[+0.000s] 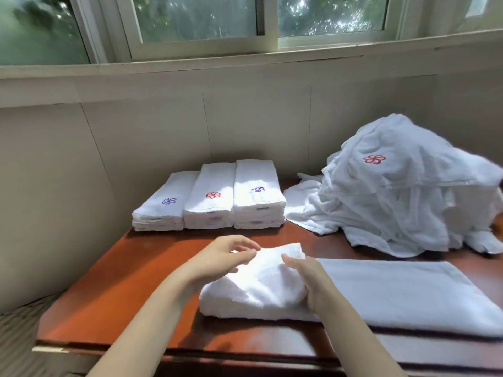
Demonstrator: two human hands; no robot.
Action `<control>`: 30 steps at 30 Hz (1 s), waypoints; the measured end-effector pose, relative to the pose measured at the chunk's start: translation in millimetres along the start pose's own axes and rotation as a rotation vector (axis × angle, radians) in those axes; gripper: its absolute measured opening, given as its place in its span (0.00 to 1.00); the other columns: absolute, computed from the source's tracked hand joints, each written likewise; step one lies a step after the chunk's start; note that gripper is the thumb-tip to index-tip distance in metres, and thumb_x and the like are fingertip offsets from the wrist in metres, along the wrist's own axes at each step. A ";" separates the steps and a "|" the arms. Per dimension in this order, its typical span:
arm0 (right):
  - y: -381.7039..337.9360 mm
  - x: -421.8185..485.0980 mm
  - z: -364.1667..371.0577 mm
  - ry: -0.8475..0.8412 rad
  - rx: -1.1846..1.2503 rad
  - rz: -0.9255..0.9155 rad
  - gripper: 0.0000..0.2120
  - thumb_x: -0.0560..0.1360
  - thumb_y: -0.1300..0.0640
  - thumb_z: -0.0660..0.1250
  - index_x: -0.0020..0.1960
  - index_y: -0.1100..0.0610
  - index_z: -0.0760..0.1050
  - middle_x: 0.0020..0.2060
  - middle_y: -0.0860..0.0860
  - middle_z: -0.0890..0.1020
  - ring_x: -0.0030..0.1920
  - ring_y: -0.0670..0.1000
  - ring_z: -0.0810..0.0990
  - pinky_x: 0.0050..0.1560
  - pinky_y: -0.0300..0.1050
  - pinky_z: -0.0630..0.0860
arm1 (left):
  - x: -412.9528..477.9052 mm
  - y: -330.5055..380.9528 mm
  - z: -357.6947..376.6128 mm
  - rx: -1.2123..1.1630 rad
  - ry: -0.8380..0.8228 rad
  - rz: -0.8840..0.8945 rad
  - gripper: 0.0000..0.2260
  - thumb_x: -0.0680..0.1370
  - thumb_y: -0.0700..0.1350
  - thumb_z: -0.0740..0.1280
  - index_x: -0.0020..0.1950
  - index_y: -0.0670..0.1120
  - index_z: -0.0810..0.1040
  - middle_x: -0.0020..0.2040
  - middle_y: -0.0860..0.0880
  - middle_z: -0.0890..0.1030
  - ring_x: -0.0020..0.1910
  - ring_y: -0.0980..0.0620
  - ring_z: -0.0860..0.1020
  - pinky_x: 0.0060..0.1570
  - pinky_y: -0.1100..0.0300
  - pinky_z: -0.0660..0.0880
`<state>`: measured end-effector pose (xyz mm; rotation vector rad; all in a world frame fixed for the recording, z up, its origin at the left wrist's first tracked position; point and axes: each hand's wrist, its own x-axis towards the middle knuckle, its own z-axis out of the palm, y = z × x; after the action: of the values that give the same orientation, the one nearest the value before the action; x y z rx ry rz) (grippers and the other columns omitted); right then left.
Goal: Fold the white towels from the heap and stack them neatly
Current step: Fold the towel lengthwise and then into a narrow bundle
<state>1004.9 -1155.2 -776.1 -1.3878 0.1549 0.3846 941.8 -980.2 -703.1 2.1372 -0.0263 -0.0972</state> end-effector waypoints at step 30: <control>-68.6 -20.1 -277.4 0.661 -0.850 -0.016 0.17 0.75 0.58 0.62 0.30 0.55 0.61 0.26 0.50 0.66 0.28 0.52 0.68 0.26 0.40 0.60 | 80.0 20.1 149.1 0.747 0.123 -0.027 0.19 0.79 0.56 0.59 0.69 0.52 0.65 0.68 0.49 0.65 0.68 0.46 0.62 0.65 0.54 0.63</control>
<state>1043.0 -1438.5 -757.0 -2.3249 0.5666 -0.0665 1010.0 -1120.9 -770.7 2.8860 0.0463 0.0391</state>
